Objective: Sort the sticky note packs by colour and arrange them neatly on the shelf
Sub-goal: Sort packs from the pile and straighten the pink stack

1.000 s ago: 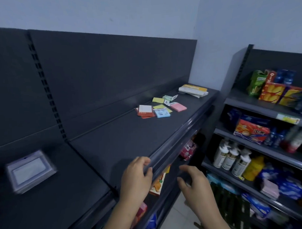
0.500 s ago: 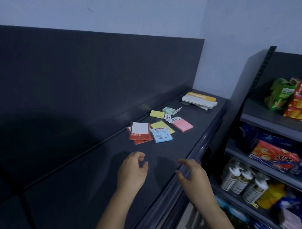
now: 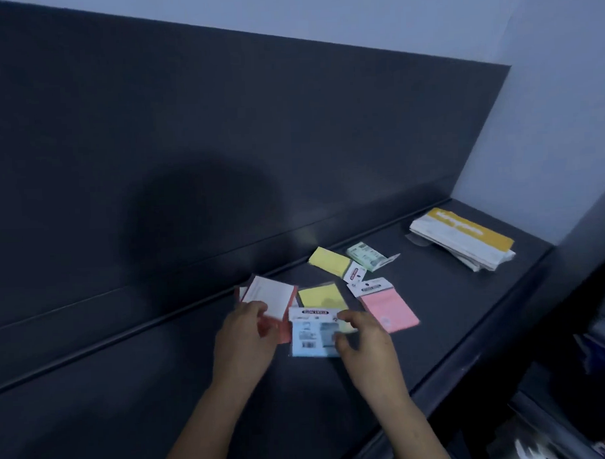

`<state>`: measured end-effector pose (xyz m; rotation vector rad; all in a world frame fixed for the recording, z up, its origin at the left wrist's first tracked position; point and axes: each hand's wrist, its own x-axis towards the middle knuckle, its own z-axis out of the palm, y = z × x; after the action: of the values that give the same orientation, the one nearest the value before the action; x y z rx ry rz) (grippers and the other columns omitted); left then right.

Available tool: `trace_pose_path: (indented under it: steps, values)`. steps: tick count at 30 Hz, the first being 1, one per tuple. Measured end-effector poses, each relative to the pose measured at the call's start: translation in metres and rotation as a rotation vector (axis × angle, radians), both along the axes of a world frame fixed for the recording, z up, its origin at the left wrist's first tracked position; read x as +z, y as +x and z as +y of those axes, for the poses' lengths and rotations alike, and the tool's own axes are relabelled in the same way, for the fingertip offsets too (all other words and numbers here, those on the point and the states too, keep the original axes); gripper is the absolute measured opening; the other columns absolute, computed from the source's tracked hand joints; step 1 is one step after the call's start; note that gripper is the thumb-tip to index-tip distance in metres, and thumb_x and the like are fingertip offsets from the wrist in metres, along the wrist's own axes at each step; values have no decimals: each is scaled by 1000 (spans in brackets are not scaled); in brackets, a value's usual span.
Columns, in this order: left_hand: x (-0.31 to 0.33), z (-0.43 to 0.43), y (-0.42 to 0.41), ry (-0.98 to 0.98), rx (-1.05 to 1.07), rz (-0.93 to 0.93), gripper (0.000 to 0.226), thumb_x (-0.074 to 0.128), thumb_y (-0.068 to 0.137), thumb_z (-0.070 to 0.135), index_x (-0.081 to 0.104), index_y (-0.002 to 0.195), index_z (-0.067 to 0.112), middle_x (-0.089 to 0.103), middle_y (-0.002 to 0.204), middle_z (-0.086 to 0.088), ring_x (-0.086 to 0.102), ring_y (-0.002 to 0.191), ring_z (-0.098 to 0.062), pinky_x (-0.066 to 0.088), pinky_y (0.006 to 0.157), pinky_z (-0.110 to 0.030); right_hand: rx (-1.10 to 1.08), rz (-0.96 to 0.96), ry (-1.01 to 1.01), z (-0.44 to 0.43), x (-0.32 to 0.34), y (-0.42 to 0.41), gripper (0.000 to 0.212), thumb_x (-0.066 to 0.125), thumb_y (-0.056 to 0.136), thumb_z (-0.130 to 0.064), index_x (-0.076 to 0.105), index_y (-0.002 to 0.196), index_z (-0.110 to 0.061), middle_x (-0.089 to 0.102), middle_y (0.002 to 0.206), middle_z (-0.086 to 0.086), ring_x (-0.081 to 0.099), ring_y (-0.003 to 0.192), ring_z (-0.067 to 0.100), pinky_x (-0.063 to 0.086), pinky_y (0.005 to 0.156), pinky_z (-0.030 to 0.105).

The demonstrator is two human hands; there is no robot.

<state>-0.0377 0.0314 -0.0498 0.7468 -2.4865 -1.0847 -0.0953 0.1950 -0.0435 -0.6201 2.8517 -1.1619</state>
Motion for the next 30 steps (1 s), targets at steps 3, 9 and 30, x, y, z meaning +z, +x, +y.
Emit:
trace_pose_path:
  steps: [3, 9, 30]
  values:
    - [2, 18, -36, -34, -31, -54, 33, 60, 86, 21, 58, 119, 14, 56, 121, -1, 51, 110, -18, 42, 93, -32, 50, -16, 31, 3, -5, -49, 34, 57, 87, -7, 58, 121, -11, 57, 121, 1, 54, 106, 14, 31, 80, 7]
    - [2, 38, -81, -135, -69, -178, 47, 59, 88, 33, 46, 132, 22, 48, 133, 4, 38, 124, -16, 33, 101, -30, 200, -53, 68, -12, -18, -112, 38, 53, 88, -4, 53, 126, -10, 55, 122, 6, 52, 112, 19, 36, 88, 18]
    - [10, 30, -156, -385, -249, -775, 67, 76, 63, 53, 48, 113, 18, 46, 121, -1, 27, 124, -23, 20, 108, -41, 90, 135, 86, -37, -37, -184, 58, 65, 74, -2, 48, 129, -8, 52, 125, 8, 43, 116, 27, 31, 98, 31]
